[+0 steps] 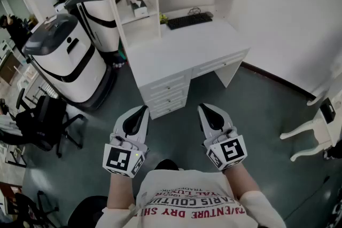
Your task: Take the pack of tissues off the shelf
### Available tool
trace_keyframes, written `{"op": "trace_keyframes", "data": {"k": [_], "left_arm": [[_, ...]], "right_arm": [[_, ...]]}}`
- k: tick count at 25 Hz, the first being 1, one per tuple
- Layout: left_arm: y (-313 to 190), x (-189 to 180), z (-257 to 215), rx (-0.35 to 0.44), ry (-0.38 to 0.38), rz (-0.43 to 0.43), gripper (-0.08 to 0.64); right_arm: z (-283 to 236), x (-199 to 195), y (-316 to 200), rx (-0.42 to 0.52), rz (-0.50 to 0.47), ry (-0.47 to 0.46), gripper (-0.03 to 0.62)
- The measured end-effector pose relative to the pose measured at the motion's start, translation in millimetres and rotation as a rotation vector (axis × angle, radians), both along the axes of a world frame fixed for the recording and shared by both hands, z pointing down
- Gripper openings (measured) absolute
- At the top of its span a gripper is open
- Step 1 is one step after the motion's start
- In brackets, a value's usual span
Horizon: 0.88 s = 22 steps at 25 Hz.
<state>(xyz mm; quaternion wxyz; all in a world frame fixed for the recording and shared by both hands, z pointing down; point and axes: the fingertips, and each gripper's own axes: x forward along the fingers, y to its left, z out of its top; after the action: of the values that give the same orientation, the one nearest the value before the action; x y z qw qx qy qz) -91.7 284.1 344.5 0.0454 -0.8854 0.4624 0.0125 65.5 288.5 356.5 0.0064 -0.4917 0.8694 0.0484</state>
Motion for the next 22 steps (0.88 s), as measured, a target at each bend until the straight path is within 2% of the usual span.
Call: {"op": "trace_keyframes", "data": {"k": [12,16,17,18,19,20,22], "left_arm": [[-11,18,3,-0.032,0.007,-0.001,0.006],[-19,25,2,-0.023,0.05,-0.003,0.008],[-22,26,-1,-0.02,0.069,-0.003,0.093],[-27,27,-3,-0.021,0.086,-0.007,0.28],[-32,26,-5,-0.022,0.097,-0.019,0.43],[-37,24,-5,-0.022,0.1,-0.039,0.466],[-48,19,-5,-0.024,0.095,-0.08,0.493]], "right_arm": [[10,15,-8,-0.029,-0.008,-0.013,0.002],[17,24,-16,-0.053,0.007,-0.04,0.002],[18,26,-19,-0.056,0.008,-0.043,0.002],[19,27,-22,-0.06,0.007,-0.046,0.002],[21,28,-25,-0.065,0.006,-0.049,0.002],[22,28,-29,-0.07,0.005,-0.051,0.002],[27,29,-37,-0.083,0.005,-0.053,0.002]]}}
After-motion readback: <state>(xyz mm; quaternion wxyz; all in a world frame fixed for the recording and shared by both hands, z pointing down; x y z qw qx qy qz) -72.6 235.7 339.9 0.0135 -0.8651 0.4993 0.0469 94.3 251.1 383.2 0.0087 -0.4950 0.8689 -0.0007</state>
